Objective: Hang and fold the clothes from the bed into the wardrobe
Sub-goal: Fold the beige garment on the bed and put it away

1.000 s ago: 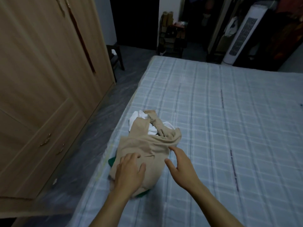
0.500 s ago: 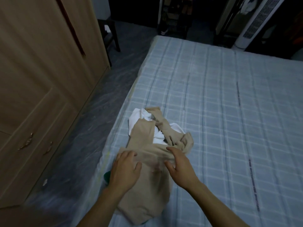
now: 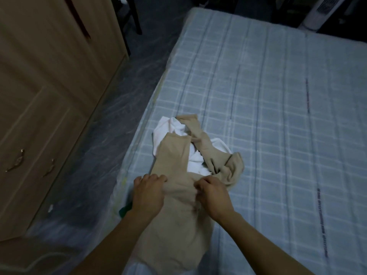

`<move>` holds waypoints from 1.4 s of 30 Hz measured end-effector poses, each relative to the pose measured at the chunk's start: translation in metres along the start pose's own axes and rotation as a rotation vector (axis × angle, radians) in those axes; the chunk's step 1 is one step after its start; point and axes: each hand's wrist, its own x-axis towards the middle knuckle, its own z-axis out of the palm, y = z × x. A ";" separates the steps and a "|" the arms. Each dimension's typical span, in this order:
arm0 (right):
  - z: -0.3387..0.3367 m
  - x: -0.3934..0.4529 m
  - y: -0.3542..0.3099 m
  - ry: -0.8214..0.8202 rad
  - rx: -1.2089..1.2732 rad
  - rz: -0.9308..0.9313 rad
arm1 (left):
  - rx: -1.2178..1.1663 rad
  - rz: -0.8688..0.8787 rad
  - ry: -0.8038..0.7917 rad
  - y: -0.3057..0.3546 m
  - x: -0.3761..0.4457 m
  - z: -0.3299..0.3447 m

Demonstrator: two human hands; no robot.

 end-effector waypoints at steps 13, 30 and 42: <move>-0.046 -0.040 0.007 0.198 0.333 0.034 | -0.326 0.140 0.247 0.026 -0.041 -0.048; -0.187 -0.204 0.005 0.733 0.591 -0.063 | -0.323 0.415 0.508 0.141 -0.170 -0.184; -0.243 -0.336 -0.020 0.888 0.552 -0.148 | -0.438 0.572 0.679 0.176 -0.291 -0.223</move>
